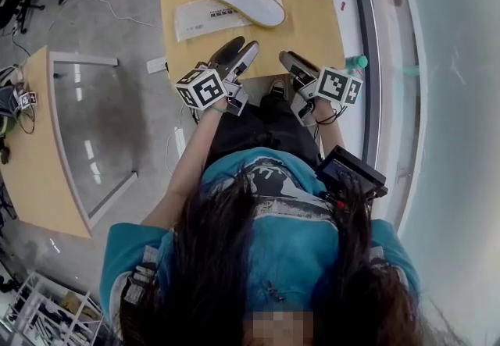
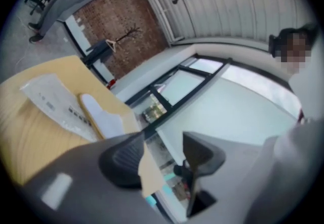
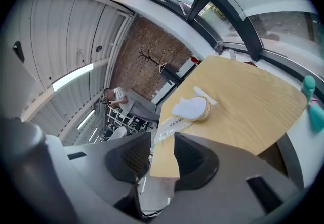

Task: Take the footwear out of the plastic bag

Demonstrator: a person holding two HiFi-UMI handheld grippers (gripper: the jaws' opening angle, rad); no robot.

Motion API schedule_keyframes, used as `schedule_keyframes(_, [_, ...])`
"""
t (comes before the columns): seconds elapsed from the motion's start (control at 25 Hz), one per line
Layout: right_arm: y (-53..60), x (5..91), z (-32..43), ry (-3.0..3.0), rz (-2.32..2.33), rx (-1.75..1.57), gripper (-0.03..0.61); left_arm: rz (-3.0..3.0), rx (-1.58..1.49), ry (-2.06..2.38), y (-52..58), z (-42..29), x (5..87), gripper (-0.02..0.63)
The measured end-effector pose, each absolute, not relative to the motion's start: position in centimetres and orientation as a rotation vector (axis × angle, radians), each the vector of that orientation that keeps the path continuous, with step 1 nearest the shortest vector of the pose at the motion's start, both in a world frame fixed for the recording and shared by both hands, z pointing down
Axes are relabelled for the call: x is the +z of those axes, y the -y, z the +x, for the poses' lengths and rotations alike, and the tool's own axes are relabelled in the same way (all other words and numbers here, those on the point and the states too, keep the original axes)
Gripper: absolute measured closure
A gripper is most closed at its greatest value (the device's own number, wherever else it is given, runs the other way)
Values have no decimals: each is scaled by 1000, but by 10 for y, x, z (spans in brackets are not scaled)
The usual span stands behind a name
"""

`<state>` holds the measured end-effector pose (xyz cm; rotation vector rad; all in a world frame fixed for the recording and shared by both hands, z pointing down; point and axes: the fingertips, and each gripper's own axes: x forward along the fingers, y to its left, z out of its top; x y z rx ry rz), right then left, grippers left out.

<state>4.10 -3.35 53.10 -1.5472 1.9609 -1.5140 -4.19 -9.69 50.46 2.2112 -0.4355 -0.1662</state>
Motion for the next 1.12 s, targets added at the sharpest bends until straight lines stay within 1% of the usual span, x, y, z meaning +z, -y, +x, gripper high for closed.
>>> schedule_keyframes(0.04, [27, 529, 39, -1963, -1543, -1510, 431, 2235, -188, 442, 93, -42, 500, 397])
schedule_keyframes(0.16, [9, 525, 35, -1977, -1538, -1495, 463, 2302, -252, 465, 77, -45, 484, 520])
schedule_keyframes(0.28, [-8, 521, 28, -2007, -1531, -1484, 483, 2357, -277, 491, 58, -50, 473, 615])
schedule_keyframes(0.32, [-13, 519, 27, -2022, -1526, -1476, 489, 2374, -280, 501, 52, -52, 469, 626])
schedule_keyframes(0.6, [-81, 508, 32, -2109, -1452, -1453, 522, 2462, -271, 622, -18, -64, 450, 626])
schedule_keyframes(0.88, [-199, 504, 55, -2138, -1439, -1450, 525, 2458, -214, 809, -125, -75, 454, 626])
schedule_keyframes(1.12, [-272, 504, 39, -2177, -1306, -1480, 525, 2426, -181, 853, -223, -78, 458, 626])
